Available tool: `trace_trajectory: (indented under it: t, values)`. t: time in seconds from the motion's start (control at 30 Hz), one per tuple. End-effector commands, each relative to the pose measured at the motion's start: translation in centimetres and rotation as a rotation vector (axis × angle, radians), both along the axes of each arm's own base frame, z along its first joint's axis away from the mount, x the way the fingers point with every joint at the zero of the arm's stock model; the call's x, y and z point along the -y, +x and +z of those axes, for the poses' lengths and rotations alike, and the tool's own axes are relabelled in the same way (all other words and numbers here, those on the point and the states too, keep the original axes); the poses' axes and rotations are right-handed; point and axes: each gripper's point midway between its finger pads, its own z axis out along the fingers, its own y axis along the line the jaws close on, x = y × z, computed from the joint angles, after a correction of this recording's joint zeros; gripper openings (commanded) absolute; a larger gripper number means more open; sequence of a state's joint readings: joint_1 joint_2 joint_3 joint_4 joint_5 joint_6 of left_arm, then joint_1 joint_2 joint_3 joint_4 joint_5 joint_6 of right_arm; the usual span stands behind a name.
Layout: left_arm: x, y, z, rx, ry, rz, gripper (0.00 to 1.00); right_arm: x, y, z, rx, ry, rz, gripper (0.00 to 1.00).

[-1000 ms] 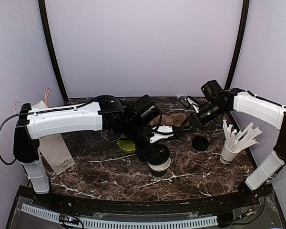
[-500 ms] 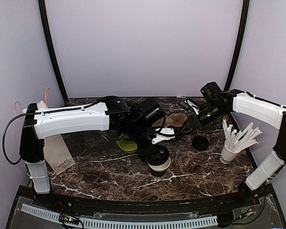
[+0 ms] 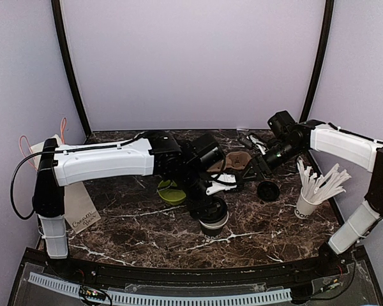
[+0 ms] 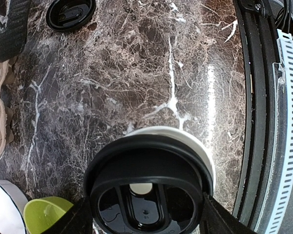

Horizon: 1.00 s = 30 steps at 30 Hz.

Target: Pack the takeout coffee

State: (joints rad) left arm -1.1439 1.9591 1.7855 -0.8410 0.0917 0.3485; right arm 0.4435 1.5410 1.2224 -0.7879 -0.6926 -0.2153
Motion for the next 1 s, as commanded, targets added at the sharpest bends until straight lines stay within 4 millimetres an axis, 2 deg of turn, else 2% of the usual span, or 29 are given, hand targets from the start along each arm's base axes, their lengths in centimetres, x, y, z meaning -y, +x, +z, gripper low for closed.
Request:
trace_trajectory:
  t: [0.0,0.67,0.97]
  values:
    - [-0.1,-0.5,0.7,-0.003,0.007,-0.027,0.67,-0.3,-0.2,0.0,-0.004,0.009,0.02,0.7]
    - [0.4,-0.9,-0.6,-0.031,0.03,-0.043,0.75,-0.3,-0.2,-0.7,-0.022,0.0,0.024,0.7]
    - [0.8,-1.5,0.4,-0.054,0.002,-0.061,0.78,-0.2,-0.2,-0.9,-0.026,-0.006,0.027,0.71]
